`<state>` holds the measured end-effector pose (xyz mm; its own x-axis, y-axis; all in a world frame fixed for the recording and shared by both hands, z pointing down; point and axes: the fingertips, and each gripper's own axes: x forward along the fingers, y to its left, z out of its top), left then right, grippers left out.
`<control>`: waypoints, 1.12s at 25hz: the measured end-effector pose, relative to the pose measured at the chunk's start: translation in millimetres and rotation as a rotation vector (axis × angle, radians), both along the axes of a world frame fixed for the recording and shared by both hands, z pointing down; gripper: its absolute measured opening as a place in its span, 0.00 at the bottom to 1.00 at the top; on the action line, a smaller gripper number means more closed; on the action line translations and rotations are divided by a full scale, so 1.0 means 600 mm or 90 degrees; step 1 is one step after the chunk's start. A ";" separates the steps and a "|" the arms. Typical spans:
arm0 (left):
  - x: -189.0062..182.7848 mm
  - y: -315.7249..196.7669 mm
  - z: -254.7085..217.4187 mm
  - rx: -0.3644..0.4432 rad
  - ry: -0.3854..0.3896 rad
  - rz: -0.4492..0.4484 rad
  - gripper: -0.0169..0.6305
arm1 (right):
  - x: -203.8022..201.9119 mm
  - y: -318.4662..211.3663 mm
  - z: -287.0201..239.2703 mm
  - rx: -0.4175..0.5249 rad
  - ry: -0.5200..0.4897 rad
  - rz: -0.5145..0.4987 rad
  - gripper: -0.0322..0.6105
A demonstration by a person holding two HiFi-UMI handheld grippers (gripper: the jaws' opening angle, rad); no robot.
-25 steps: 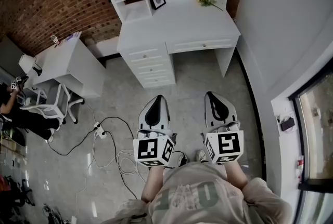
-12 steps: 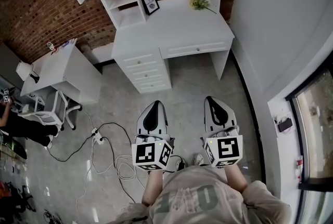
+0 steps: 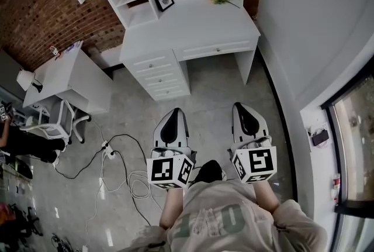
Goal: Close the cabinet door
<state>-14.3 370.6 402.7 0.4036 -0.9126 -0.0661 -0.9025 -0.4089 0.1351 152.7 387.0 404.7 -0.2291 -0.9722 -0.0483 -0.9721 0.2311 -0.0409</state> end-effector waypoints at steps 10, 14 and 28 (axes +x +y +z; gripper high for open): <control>-0.020 -0.123 -0.003 0.022 0.048 -0.020 0.05 | -0.014 -0.090 -0.011 0.022 0.071 -0.023 0.07; -0.027 -0.236 0.006 0.039 0.058 -0.014 0.05 | -0.026 -0.188 -0.008 0.043 0.085 -0.022 0.07; -0.130 -0.690 -0.039 0.038 0.030 -0.014 0.05 | -0.138 -0.651 -0.039 0.024 0.070 -0.032 0.08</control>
<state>-92.1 -43.2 379.3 0.3787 -0.9150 -0.1390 -0.9045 -0.3978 0.1540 70.1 -3.7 381.5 -0.2840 -0.9572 -0.0563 -0.9572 0.2795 0.0754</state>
